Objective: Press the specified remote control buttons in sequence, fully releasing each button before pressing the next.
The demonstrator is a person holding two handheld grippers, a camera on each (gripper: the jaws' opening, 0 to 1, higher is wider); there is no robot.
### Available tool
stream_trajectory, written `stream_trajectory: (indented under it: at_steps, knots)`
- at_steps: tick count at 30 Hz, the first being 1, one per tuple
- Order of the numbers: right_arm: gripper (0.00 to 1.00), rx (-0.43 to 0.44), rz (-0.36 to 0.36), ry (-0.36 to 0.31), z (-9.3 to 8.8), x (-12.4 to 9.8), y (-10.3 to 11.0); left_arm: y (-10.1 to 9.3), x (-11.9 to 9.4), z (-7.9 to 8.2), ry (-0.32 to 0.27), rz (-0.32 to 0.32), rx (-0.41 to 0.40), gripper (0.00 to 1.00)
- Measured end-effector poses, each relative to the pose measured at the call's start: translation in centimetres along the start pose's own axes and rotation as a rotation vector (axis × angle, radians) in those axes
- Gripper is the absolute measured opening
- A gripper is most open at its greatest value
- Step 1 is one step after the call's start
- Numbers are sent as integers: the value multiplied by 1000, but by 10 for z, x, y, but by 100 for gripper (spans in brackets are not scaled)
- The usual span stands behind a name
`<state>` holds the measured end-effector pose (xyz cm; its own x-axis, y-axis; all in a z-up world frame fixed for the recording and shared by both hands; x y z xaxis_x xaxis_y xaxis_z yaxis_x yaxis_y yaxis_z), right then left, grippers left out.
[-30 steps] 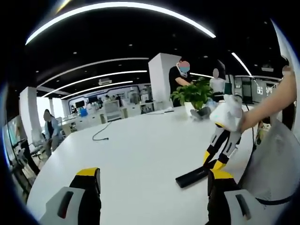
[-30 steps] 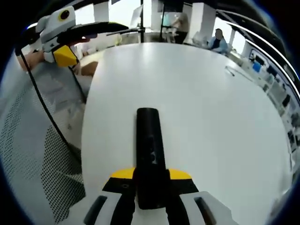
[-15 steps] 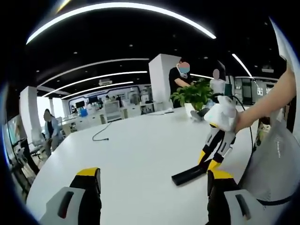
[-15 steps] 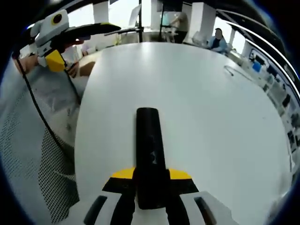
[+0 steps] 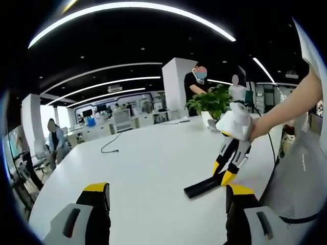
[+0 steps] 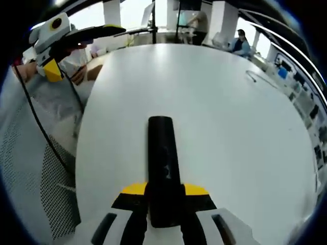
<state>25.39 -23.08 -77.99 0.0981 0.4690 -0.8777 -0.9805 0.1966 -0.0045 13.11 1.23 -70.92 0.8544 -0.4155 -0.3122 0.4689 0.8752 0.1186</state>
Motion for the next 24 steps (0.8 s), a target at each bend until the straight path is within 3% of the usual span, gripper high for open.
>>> stream_trajectory:
  at_steps: [24]
  knots:
    - [21, -10, 12, 48, 15, 5, -36, -1, 0, -1, 15, -10, -4, 97]
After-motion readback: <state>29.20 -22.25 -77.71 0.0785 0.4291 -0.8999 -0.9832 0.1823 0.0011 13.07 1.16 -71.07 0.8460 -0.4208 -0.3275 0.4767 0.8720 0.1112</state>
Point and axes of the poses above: the point that each gripper's makers call its tool centre point, and the gripper's own axes: x roughly forward along the fingers, y roughly to its left, z roughly out of its top, the point moved 10 cm from there along -x, roughly backward along the fingers, and after that the axes turned 2 degrees about y, right-handed, at the moved point
